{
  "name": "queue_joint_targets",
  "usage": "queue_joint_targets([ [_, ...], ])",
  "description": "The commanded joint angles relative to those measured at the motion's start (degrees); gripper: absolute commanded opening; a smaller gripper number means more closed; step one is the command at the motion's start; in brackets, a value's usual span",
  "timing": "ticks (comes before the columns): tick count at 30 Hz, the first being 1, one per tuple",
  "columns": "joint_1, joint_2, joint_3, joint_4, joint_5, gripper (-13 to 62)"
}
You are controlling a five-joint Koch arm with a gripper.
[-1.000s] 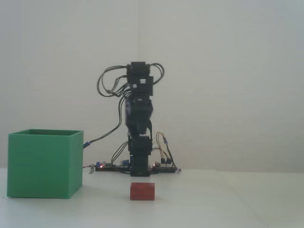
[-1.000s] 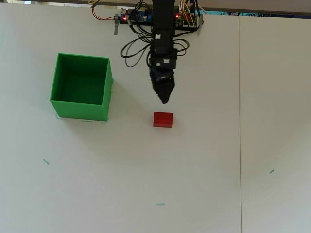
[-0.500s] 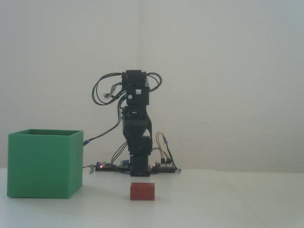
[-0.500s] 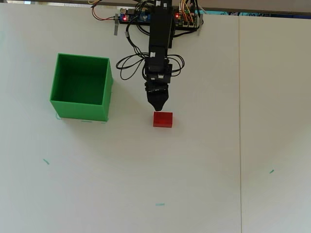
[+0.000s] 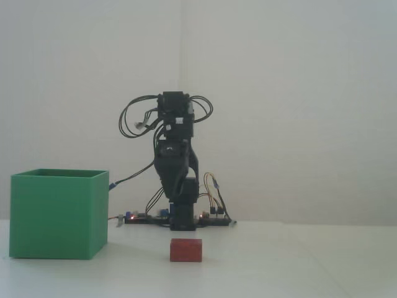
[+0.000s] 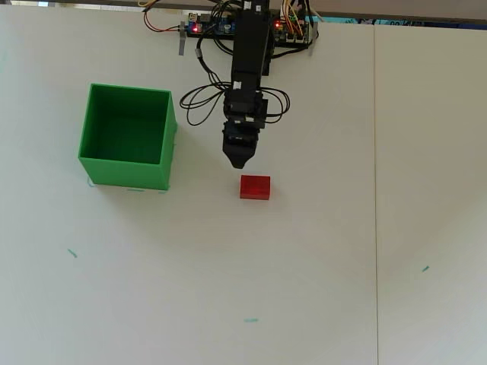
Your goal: Grasp a red block and put it in the green bin.
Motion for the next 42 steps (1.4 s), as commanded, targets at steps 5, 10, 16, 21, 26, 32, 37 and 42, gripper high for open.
queue_joint_targets([
  [5, -0.8, -3.6, -7.1, 1.3, 0.0, 34.9],
  [10, -0.7, -9.8, -15.4, 1.3, 0.1, 34.8],
  [16, -5.2, -14.5, -16.3, 1.4, -0.1, 35.4],
  [21, -7.7, -17.4, -17.3, 1.4, 0.0, 35.6],
  [26, -8.9, -20.0, -19.6, 1.4, 0.2, 35.6],
  [32, -9.2, -23.4, -20.4, 1.4, 0.3, 35.7],
  [37, -9.8, -24.6, -20.4, 1.4, 0.2, 35.7],
  [42, -10.2, -26.9, -20.5, 1.4, 0.0, 35.7],
])
